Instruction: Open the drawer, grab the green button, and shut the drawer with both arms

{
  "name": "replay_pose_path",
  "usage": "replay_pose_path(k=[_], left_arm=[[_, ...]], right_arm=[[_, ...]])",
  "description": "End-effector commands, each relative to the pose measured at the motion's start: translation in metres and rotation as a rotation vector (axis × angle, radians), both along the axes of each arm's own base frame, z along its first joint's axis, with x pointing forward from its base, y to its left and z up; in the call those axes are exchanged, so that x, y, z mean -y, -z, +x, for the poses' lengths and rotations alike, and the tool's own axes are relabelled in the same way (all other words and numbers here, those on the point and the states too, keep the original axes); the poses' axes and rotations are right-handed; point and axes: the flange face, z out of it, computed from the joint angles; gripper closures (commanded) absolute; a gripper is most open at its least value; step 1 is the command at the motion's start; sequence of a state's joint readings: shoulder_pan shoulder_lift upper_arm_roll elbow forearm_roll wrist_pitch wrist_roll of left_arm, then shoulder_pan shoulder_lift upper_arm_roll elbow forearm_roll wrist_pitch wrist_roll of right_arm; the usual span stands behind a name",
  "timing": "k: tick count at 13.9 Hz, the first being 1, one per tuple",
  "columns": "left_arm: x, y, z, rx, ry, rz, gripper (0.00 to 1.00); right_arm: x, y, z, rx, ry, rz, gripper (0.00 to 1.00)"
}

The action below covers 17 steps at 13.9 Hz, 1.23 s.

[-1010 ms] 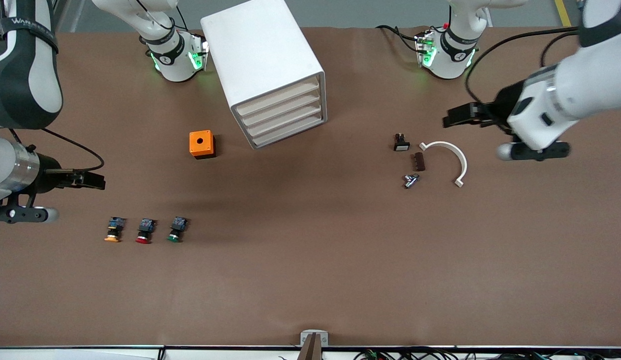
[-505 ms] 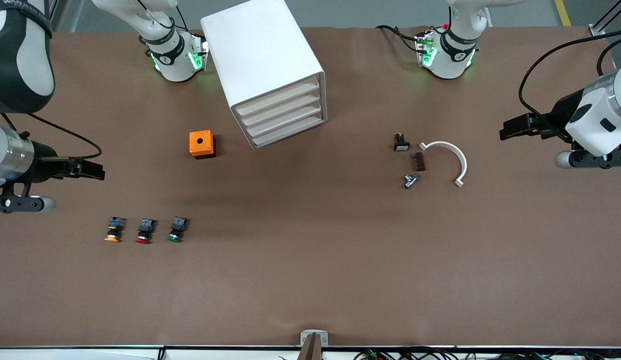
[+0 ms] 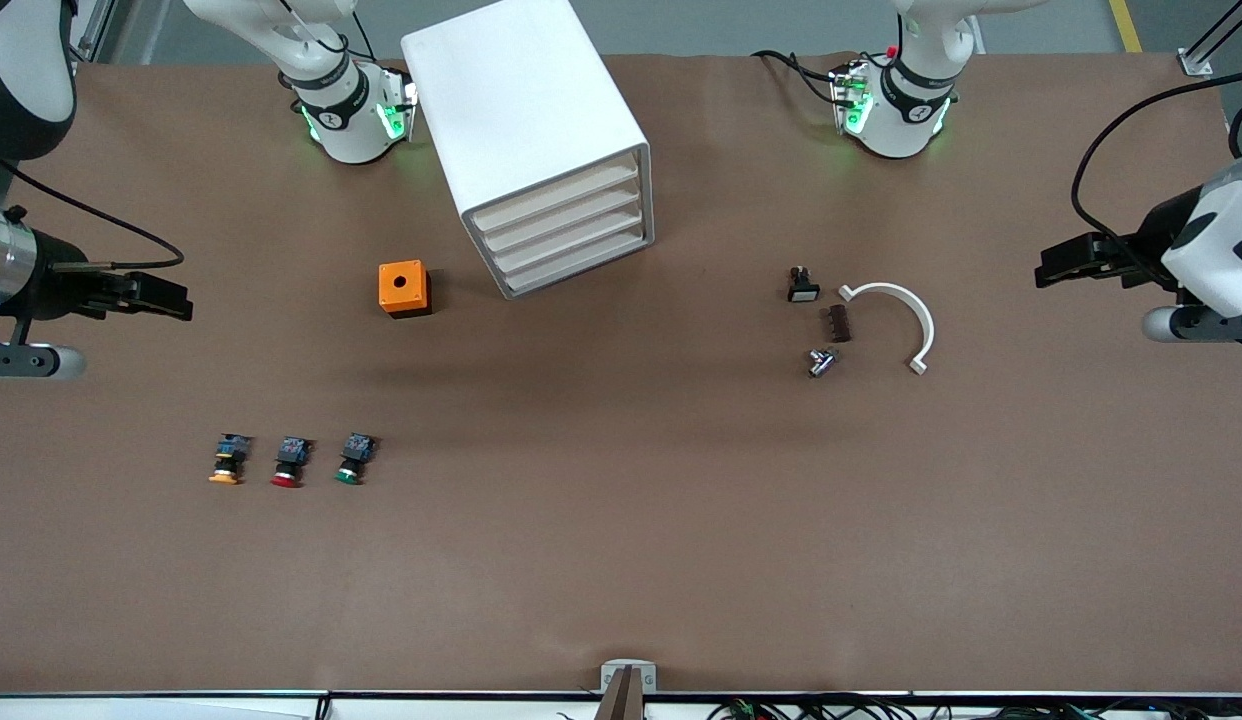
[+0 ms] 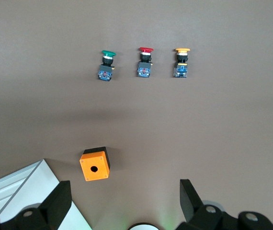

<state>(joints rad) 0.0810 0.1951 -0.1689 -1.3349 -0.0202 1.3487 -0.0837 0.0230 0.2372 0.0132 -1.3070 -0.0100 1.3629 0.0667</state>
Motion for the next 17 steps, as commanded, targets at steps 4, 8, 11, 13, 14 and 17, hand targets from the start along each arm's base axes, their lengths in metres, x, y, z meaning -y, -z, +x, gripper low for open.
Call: replay_pose_path(k=[4,8,11,13,14,17], left_arm=[[-0.013,-0.001,0.0,0.019,-0.006,0.035,0.01],[-0.022,-0.003,0.001,0.035,-0.029,0.049,0.01],[-0.024,-0.006,-0.006,0.071,-0.03,0.061,0.01],[-0.023,0.002,-0.022,0.15,-0.03,0.061,0.01],[-0.022,0.0,-0.036,0.207,-0.03,0.061,0.01],[-0.025,-0.013,-0.055,0.26,-0.034,0.061,0.01]], right_arm=[[0.002,-0.012,-0.038,0.009,0.01,0.011,0.0],[0.002,-0.032,-0.046,0.061,0.011,0.012,0.0],[0.003,-0.052,-0.057,0.095,0.042,0.009,0.0],[0.005,-0.053,-0.057,0.1,0.046,0.008,0.0],[0.005,-0.052,-0.056,0.1,0.046,0.008,0.0],[0.006,-0.051,-0.054,0.112,0.049,0.01,0.0]])
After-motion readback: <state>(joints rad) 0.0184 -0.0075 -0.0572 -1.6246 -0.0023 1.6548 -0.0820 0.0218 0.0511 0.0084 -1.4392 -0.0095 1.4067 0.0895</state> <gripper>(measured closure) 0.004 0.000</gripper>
